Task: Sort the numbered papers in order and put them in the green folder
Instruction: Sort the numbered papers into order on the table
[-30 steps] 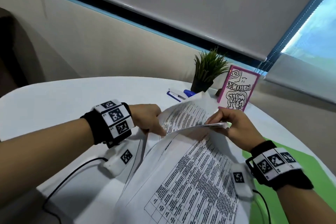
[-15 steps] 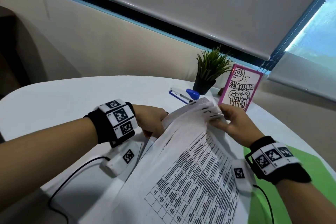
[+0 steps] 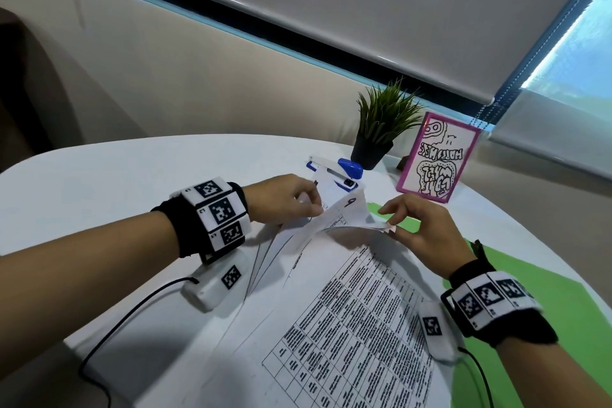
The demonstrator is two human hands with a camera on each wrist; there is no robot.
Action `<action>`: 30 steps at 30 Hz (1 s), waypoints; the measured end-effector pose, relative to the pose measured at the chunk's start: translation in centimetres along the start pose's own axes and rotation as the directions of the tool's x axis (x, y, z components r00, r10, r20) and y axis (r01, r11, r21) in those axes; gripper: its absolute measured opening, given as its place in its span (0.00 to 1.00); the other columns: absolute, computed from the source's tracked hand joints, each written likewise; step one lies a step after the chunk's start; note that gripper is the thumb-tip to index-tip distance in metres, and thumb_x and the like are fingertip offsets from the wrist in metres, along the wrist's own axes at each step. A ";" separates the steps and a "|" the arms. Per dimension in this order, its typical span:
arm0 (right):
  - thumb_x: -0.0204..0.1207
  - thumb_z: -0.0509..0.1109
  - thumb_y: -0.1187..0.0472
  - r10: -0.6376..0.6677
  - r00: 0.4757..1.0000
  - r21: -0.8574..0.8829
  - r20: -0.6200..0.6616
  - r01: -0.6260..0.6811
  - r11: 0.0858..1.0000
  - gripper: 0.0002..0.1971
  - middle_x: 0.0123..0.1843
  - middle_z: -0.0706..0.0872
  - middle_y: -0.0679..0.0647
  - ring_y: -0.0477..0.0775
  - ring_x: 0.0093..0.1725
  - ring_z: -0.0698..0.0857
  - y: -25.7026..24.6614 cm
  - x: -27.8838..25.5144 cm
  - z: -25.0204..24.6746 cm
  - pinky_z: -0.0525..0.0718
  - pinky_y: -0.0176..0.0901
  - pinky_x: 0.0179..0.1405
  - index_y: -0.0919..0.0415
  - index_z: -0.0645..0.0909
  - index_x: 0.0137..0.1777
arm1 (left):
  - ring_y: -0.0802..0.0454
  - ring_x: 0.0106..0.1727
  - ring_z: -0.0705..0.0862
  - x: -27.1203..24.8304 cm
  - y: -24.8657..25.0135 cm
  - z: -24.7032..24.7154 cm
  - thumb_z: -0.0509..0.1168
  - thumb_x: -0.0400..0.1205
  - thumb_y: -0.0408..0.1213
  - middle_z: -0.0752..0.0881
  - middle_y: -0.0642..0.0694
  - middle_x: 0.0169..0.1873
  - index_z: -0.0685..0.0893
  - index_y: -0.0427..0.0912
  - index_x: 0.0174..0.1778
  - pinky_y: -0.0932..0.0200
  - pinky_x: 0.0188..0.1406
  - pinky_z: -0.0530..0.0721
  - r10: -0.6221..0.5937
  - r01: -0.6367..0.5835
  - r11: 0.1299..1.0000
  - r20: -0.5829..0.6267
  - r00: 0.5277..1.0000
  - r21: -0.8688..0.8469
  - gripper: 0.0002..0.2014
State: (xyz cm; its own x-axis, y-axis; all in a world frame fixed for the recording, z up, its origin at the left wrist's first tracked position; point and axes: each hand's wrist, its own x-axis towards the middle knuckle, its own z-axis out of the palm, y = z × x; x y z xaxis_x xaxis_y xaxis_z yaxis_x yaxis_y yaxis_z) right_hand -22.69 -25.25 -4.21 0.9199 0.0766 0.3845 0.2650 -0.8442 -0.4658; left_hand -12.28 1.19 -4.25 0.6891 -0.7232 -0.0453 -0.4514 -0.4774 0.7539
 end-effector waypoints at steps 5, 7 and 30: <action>0.70 0.77 0.75 0.067 0.995 0.072 0.075 -0.073 0.995 0.16 0.53 0.90 0.43 0.39 0.57 0.87 0.3 -0.1 0.3 0.84 0.39 0.60 0.55 0.77 0.35 | 0.53 0.27 0.70 0.2 0.2 0.9 0.57 0.87 0.50 0.74 0.47 0.25 0.73 0.39 0.29 0.59 0.31 0.69 -0.053 0.052 0.998 0.022 0.998 0.038 0.23; 0.71 0.77 0.73 0.068 0.994 0.081 0.080 -0.075 0.994 0.13 0.56 0.89 0.43 0.41 0.58 0.87 0.3 0.1 0.4 0.84 0.42 0.61 0.55 0.78 0.38 | 0.51 0.28 0.67 0.3 0.4 1.1 0.61 0.86 0.45 0.71 0.46 0.25 0.70 0.40 0.28 0.57 0.32 0.67 -0.053 0.053 0.994 0.000 0.999 0.099 0.21; 0.71 0.79 0.66 0.078 0.987 0.173 0.139 -0.101 0.980 0.13 0.58 0.88 0.42 0.41 0.58 0.86 0.5 0.4 0.3 0.81 0.40 0.63 0.55 0.79 0.49 | 0.55 0.30 0.76 -0.1 1.2 1.7 0.74 0.78 0.43 0.80 0.47 0.32 0.77 0.43 0.37 0.63 0.30 0.74 -0.048 0.011 0.964 -0.134 0.990 -0.266 0.13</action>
State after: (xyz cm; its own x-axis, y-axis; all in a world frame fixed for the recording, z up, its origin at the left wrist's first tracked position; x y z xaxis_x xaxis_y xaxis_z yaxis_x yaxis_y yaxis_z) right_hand -22.14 -25.48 -4.49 0.9690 0.0840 0.2325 0.2164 -0.7429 -0.6334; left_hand -13.89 -0.14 -4.48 0.7795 -0.6264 0.0065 -0.2769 -0.3353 0.9005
